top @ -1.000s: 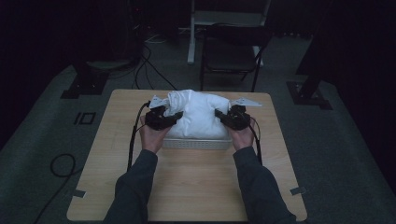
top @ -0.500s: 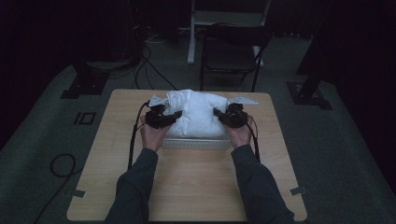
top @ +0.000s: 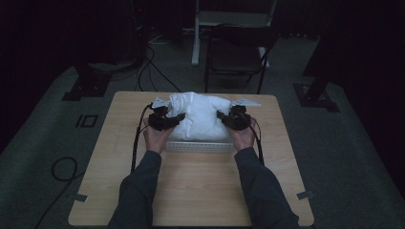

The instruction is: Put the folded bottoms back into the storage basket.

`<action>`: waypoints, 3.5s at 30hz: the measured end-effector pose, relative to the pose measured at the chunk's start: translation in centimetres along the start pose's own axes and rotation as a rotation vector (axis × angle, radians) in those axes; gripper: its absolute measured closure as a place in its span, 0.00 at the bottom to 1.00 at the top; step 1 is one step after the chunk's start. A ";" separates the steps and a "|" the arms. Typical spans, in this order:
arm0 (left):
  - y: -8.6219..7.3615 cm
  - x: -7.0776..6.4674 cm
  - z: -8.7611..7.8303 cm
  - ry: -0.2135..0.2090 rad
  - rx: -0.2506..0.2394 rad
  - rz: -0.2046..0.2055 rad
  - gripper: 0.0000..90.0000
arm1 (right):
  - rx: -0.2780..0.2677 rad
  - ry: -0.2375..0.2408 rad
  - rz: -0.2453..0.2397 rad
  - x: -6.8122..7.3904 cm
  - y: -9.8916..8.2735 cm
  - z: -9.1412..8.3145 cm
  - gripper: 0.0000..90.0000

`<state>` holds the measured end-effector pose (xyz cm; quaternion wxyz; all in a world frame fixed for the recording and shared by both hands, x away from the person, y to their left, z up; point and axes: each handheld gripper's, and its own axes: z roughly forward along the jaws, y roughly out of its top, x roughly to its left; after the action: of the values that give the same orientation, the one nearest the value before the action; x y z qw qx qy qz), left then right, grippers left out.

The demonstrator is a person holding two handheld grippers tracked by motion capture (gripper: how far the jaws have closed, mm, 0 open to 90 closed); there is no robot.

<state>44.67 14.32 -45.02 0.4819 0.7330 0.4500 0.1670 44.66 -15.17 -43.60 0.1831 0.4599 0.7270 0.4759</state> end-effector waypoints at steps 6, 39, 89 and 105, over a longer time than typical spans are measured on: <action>-0.1 0.2 0.3 0.004 0.010 -0.006 0.61 | 0.010 -0.002 0.006 -0.1 -0.1 0.3 0.80; -0.7 0.1 2.7 0.065 0.100 0.013 0.61 | 0.098 -0.029 0.018 -1.0 -1.1 2.4 0.80; -2.0 -0.8 4.0 0.193 0.284 -0.008 0.44 | 0.255 -0.143 -0.034 -0.7 -2.3 4.0 0.55; -1.2 0.8 0.8 0.199 0.188 -0.035 0.38 | 0.146 -0.182 -0.040 -1.0 -0.8 1.3 0.47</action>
<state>45.01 14.69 -46.61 0.3670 0.7467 0.5220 0.1876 45.69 -15.43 -45.04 0.2239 0.4984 0.7492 0.3743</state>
